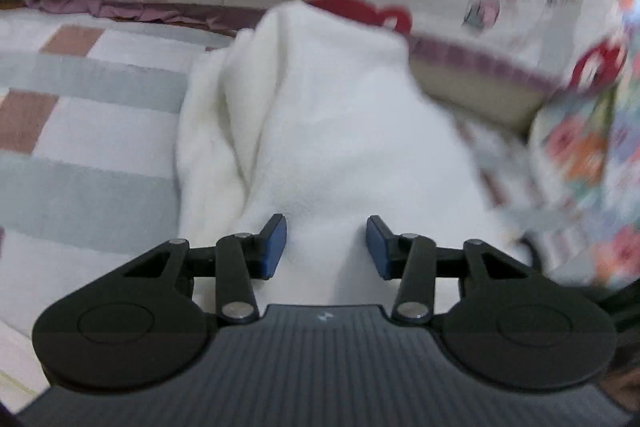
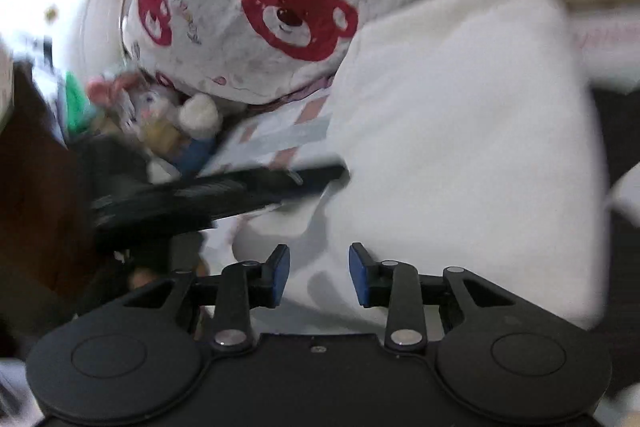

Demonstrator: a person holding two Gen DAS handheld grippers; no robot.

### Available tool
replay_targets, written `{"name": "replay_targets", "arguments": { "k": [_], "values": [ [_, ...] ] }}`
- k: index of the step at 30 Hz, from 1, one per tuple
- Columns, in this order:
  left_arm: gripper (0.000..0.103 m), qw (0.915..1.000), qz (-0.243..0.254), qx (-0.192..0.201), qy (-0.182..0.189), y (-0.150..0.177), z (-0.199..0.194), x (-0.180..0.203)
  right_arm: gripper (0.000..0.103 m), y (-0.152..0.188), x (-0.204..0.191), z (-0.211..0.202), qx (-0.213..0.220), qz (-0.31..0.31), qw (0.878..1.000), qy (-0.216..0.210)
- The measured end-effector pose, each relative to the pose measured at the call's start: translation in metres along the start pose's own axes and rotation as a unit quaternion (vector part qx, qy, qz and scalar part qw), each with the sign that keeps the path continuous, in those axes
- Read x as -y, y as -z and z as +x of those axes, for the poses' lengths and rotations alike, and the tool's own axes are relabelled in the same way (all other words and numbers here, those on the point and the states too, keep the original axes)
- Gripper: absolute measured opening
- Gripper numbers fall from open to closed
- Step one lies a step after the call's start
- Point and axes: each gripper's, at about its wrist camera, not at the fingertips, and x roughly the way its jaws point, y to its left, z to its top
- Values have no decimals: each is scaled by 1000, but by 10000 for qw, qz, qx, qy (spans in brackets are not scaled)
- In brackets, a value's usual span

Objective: Fold clothes

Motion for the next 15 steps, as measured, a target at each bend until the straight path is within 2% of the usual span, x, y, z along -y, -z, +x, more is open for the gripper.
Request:
{"name": "replay_targets", "arguments": {
  "k": [2,4,6,8,11,13,15],
  "values": [
    [45,9996,189,-22,-184,-1,2,7,39,-1,9,-27,226,-107,9986,470],
    [45,9993,252,-20,-257,0,2,9,52,-3,25,-46,387,-53,9945,971],
    [45,9993,236,-27,-271,-1,3,7,52,0,39,-53,353,80,9911,1281],
    [45,9995,164,-51,-257,1,1,5,48,10,45,-42,236,49,9906,1347],
    [46,9996,122,-71,-255,0,1,4,48,34,43,-25,72,-192,9888,1477],
    [46,9997,67,-74,-233,0,1,2,48,41,32,-21,-90,-780,9825,1687],
    [46,9998,11,-79,-191,-1,0,-1,48,40,38,-24,-405,-768,9810,1735]
  ]
}}
